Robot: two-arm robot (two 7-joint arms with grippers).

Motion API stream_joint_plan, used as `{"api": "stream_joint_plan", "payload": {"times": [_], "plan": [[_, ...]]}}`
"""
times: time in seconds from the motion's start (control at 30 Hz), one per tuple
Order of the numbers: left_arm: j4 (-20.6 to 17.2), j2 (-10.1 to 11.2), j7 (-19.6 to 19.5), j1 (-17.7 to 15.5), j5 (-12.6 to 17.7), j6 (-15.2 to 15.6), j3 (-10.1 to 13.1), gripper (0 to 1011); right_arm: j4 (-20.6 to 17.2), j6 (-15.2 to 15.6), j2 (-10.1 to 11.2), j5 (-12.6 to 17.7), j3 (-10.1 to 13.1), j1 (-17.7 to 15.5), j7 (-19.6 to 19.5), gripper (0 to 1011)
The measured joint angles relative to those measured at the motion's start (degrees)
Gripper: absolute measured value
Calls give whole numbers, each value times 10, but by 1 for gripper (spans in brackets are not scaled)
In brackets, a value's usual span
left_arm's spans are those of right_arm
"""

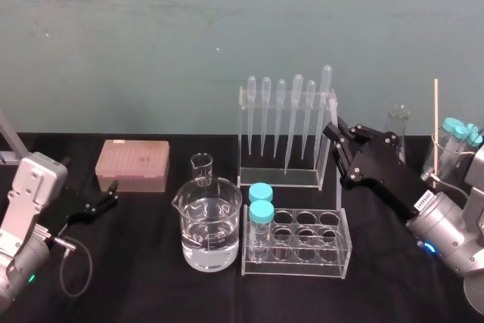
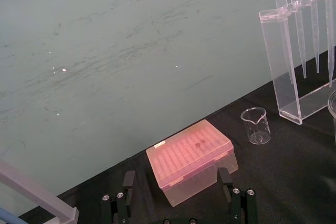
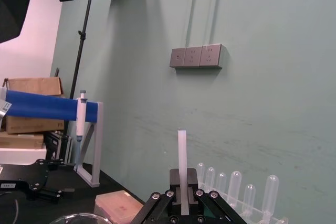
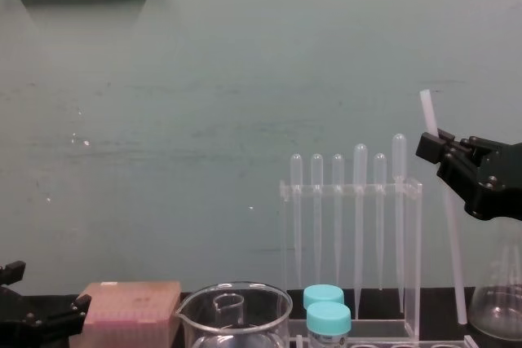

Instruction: Pick up the stirring rod with one hand, then place it down.

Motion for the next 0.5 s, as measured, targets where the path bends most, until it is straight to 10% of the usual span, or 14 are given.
{"api": "stream_joint_plan", "payload": {"times": [0.5], "plan": [[0,0,0,0,0,0,0,1000,0,0,0,0,0,0,0,68]]}}
